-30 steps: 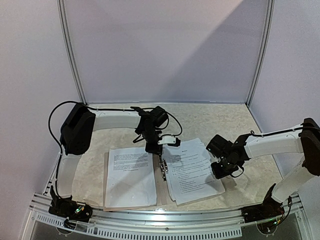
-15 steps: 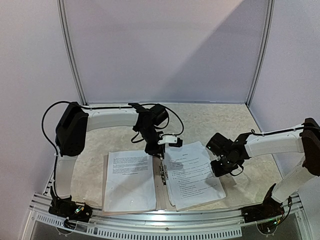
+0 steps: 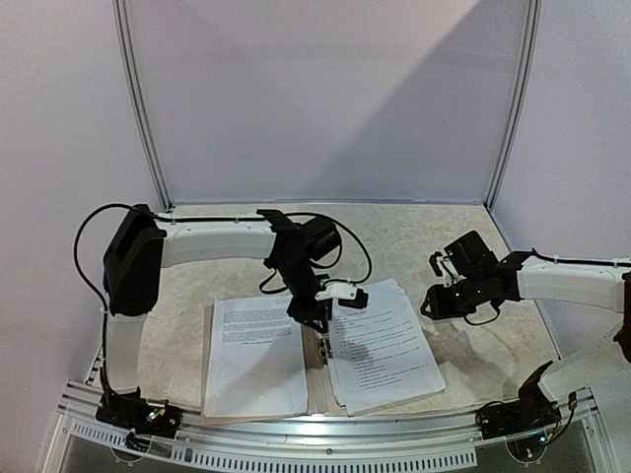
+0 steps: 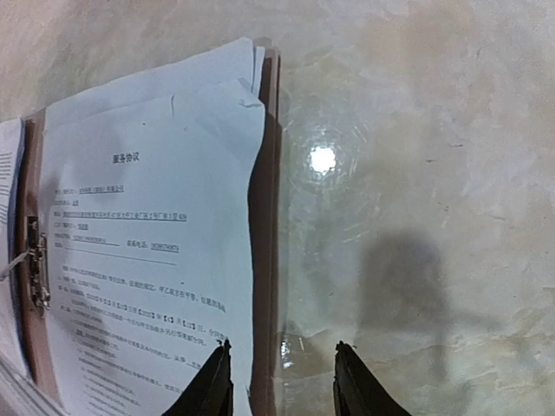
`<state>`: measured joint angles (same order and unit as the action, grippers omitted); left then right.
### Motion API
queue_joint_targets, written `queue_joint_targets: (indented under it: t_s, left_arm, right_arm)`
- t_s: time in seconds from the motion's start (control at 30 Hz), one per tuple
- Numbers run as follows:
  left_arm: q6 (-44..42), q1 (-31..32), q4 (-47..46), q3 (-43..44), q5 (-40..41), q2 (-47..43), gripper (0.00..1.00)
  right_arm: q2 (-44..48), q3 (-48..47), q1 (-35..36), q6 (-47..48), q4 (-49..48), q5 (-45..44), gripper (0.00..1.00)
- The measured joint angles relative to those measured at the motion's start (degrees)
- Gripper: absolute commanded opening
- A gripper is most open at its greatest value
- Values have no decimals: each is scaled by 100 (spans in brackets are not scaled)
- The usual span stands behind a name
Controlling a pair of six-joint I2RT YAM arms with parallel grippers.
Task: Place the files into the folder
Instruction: Adjust the file in the folder with some files.
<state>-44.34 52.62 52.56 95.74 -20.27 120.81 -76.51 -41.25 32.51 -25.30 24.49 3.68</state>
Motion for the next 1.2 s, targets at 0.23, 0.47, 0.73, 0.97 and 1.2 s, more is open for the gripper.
queue_joint_targets:
  t_s: [0.23,0.47,0.73,0.97,1.2]
  left_arm:
    - [7,-157,83,2,450,-621,42]
    - [177,-1512,33,-629,935,-1325,45]
    - [-9,-1578,39,-1703,1261,-2100,60]
    - [26,297,-271,-1016,964,-1453,61]
    - [197,883,-376,-920,953,-802,55]
  right_arm:
    - [-448,31,-125,243,-573,979,33]
    - [-778,28,-173,396,-595,1139,30]
    - [-933,-11,-188,490,-579,1132,24]
    - [-935,-35,-254,476,-549,1027,18]
    - [-861,-35,-258,435,-551,1025,15]
